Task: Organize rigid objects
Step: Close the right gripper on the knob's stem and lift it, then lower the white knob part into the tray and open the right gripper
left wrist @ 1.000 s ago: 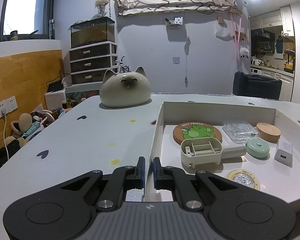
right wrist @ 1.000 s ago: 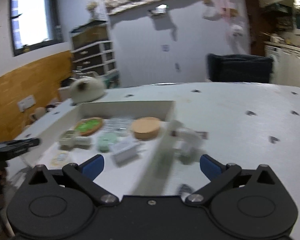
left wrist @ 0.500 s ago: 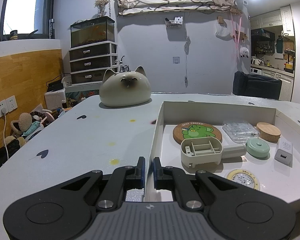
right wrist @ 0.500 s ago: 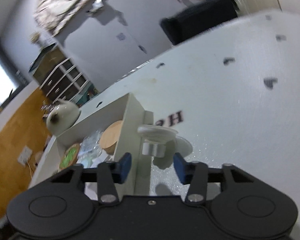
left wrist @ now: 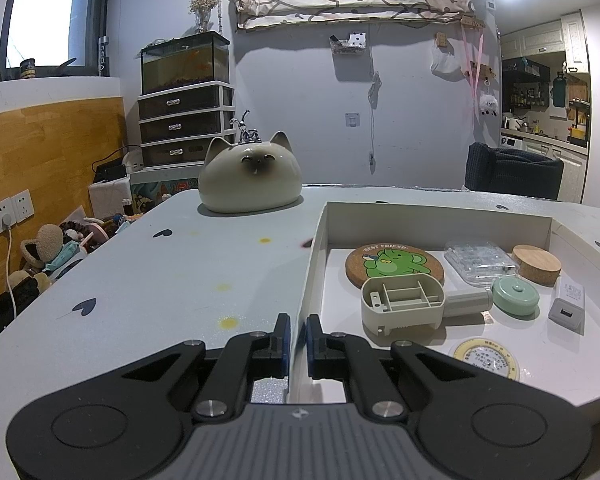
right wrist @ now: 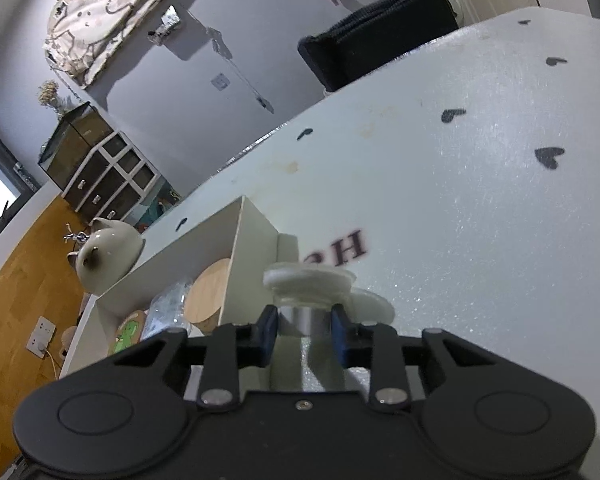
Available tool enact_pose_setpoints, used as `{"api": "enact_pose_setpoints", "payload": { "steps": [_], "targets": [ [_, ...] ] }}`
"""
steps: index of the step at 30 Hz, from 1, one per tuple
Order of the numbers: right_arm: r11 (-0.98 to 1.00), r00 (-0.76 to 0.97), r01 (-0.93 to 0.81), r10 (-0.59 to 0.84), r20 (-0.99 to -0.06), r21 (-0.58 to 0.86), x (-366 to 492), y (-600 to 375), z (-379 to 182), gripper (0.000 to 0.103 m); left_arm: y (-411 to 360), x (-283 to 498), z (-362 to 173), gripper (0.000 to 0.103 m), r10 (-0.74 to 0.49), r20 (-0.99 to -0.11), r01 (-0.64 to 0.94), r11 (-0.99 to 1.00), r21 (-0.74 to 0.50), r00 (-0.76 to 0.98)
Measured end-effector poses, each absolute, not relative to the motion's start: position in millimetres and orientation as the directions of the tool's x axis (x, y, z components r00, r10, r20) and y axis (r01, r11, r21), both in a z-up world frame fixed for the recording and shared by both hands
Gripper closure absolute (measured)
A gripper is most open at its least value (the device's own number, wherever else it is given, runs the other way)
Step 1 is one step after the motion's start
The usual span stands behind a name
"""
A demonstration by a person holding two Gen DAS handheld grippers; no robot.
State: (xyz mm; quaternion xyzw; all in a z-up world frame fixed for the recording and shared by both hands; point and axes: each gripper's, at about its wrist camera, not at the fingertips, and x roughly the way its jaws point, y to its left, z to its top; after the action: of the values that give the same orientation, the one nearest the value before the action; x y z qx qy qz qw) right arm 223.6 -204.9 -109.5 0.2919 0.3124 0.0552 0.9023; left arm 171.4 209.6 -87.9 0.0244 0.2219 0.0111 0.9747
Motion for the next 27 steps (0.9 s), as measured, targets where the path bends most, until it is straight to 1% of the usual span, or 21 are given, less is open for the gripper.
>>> {"api": "enact_pose_setpoints", "payload": {
  "steps": [7, 12, 15, 19, 24, 27],
  "targets": [
    [0.869, 0.840, -0.045, 0.300, -0.452, 0.493, 193.7, -204.0, -73.5, 0.074, 209.7, 171.4, -87.7, 0.095, 0.032, -0.432, -0.011, 0.999, 0.052, 0.901],
    [0.884, 0.841, -0.163, 0.356, -0.407, 0.438, 171.5, -190.1, -46.8, 0.074, 209.8, 171.4, -87.6, 0.095, 0.032, -0.432, -0.011, 0.999, 0.052, 0.901],
    [0.883, 0.820, -0.242, 0.407, -0.402, 0.401, 162.7, -175.3, -31.9, 0.074, 209.8, 171.4, -87.5, 0.095, 0.032, -0.432, -0.011, 0.999, 0.052, 0.901],
    [0.868, 0.755, -0.344, 0.482, -0.445, 0.357, 160.7, -148.3, -23.2, 0.074, 209.9, 171.6, -87.9, 0.095, 0.031, -0.433, -0.010, 0.999, 0.050, 0.901],
    [0.858, 0.651, -0.417, 0.513, -0.560, 0.301, 169.1, -110.3, -32.2, 0.074, 210.1, 171.8, -89.4, 0.096, 0.028, -0.433, -0.009, 0.999, 0.045, 0.901],
    [0.859, 0.593, -0.444, 0.496, -0.634, 0.256, 174.8, -88.3, -43.7, 0.074, 210.5, 172.7, -92.0, 0.096, 0.023, -0.433, -0.007, 0.999, 0.037, 0.901]
  ]
}}
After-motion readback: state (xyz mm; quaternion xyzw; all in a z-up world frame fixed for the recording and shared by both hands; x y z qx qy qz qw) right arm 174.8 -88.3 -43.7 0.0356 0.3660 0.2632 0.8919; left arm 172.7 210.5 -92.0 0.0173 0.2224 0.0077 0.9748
